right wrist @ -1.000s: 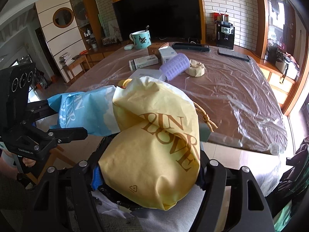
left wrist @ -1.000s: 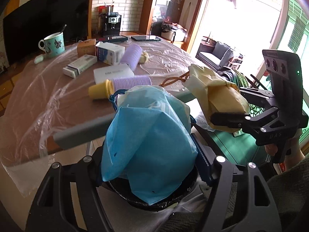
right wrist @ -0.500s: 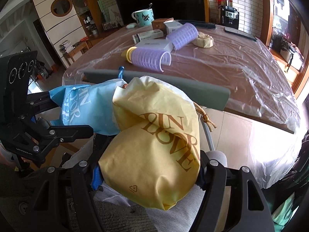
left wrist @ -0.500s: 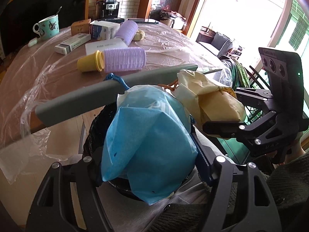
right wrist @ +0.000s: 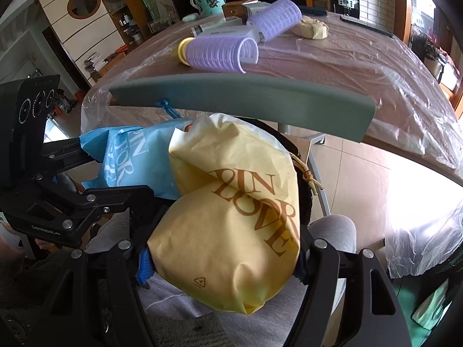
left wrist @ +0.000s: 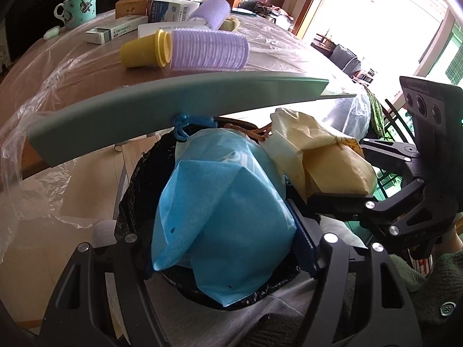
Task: Collect trash
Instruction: 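Carry both held bags off the table to above the black trash bin, then open both tools to drop the bags into the black trash bin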
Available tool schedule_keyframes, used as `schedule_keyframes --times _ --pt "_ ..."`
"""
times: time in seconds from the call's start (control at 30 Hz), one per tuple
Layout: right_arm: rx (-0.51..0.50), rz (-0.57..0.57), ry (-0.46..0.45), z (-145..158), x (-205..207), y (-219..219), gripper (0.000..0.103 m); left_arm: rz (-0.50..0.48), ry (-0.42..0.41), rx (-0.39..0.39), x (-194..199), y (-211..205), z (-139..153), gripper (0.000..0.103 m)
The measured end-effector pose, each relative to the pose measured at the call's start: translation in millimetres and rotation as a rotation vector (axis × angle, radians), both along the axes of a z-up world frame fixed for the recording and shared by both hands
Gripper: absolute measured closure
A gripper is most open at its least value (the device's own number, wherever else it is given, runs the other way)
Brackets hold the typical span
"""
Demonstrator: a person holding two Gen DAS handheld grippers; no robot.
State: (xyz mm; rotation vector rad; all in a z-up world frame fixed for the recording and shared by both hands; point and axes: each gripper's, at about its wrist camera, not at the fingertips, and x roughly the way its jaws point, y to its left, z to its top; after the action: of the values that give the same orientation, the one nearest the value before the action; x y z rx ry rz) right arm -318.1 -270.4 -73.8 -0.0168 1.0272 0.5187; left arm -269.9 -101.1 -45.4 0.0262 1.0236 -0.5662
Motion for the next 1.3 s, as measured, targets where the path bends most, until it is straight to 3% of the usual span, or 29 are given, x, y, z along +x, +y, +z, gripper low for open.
schedule_keyframes --times 0.33,1.3 --pt "-0.027 -0.015 0.025 -19 9 7 0.033 0.007 0.035 0.025 12 -2 -24 0.030" --pt "-0.069 -0.032 0.033 -31 21 17 0.033 0.015 0.047 0.097 18 -20 -36 0.030"
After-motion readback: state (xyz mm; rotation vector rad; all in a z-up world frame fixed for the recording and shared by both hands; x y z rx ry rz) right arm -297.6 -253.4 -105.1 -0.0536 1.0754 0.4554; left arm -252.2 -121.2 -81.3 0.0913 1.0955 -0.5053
